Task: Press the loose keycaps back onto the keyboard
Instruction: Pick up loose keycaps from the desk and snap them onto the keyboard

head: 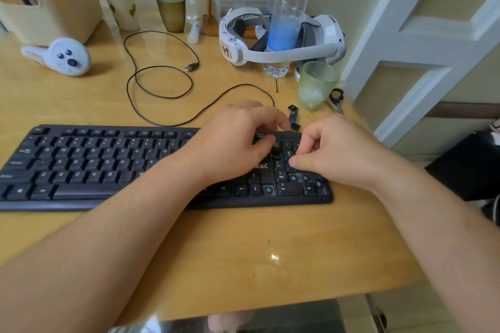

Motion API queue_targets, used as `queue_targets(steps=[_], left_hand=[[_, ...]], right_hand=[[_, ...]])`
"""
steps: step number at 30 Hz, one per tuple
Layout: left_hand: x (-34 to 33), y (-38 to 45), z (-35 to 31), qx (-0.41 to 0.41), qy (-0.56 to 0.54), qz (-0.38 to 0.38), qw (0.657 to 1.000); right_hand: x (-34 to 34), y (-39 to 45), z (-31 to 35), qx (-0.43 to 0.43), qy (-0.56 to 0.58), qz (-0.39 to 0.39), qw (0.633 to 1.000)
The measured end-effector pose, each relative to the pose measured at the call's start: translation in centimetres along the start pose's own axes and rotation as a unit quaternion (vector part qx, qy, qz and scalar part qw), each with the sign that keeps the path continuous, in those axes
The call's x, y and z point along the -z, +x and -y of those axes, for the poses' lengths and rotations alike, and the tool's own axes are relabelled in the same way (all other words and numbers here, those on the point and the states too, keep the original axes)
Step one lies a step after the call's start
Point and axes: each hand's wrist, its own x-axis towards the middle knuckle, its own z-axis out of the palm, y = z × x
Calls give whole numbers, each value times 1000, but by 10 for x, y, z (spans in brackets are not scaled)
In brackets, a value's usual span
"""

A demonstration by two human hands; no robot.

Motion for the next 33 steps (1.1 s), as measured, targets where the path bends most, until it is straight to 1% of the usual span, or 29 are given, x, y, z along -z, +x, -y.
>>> queue_targets(steps=[6, 8, 10, 12, 13, 16, 18, 21, 25, 29, 31, 33], left_hand=[[-2, 1, 0, -4, 13, 6, 1000], [-1, 1, 1, -6, 17, 6, 1000], [-1, 2, 1, -4, 22, 6, 1000], [0, 2, 1, 0, 22, 9, 1000], [0, 2, 1, 3, 23, 12, 1000], [0, 2, 1, 3, 26, 17, 1000], [0, 2, 1, 2, 24, 16, 1000], [0, 2, 0, 8, 17, 16, 1000], [-1, 3, -1, 9, 20, 17, 1000], [-3, 3, -2, 16, 14, 13, 1000], [-4, 3, -2, 26, 4, -6, 1000], [-4, 3, -5, 49, -23, -36, 998]], right_hand=[[4, 3, 0, 16, 2, 16, 1000], [9, 14, -6, 13, 52, -13, 999], [8, 30, -17, 4, 104, -72, 992], [5, 46, -28, 8, 112, -118, 987], [3, 53, -31, 19, 96, -118, 988], [-1, 65, -39, 82, 7, -55, 995], [-3, 70, -41, 122, -25, -32, 992], [-8, 77, -47, 140, -28, -39, 989], [-13, 78, -51, 167, -7, -67, 984], [-8, 65, -48, 151, 67, -84, 983], [-8, 53, -38, 151, 164, -98, 970], [-14, 41, -23, 161, 291, -83, 939]])
